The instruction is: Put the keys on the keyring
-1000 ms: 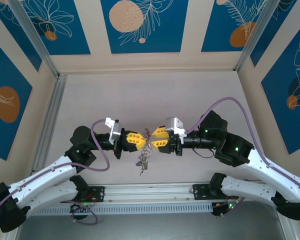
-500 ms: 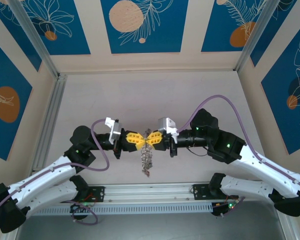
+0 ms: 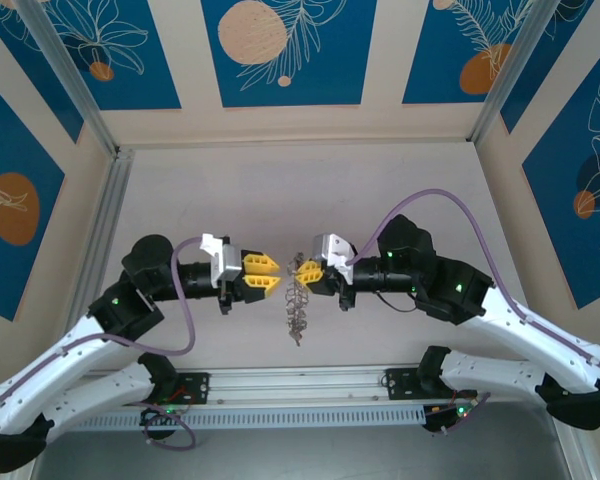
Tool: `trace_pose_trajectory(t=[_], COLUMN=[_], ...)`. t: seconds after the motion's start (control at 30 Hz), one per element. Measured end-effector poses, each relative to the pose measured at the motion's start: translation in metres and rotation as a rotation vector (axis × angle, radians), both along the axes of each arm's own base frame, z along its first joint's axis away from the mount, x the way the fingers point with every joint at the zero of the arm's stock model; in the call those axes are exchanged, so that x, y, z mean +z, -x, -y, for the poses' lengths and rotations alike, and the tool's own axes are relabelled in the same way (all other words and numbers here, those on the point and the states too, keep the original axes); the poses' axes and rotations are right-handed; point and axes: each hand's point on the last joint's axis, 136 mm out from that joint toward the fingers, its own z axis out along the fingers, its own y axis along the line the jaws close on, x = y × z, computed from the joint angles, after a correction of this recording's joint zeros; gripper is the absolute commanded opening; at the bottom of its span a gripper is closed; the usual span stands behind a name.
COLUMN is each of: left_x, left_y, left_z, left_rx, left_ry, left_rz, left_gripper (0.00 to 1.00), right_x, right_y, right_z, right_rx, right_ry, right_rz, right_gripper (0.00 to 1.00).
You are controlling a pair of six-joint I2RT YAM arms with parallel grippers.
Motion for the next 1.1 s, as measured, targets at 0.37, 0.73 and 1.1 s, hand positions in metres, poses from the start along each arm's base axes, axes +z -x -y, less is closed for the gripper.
trace_pose_trajectory(t=[0.37, 0.73, 1.1], left_x=[-0.035, -0.051, -0.048], left_y=[-0.007, -0.011, -0.007], left_z=[0.009, 0.01, 0.007], left_rx=[0.036, 0.046, 0.049], left_ry=[-0.234, -0.305, -0.275], left_rz=[0.04, 0.048, 0.067], left_gripper=[0.26, 0.14, 0.0], right_x=[-0.024, -0.027, -0.022], right_y=[0.0, 0.003, 0.004], right_z=[-0.009, -0.011, -0.013], right_rx=[0.024, 0.047, 0.057], right_ry=[0.116, 0.131, 0.112], right_rz=[-0.007, 0.004, 0.019], right_gripper=[0.0, 0.0, 0.16])
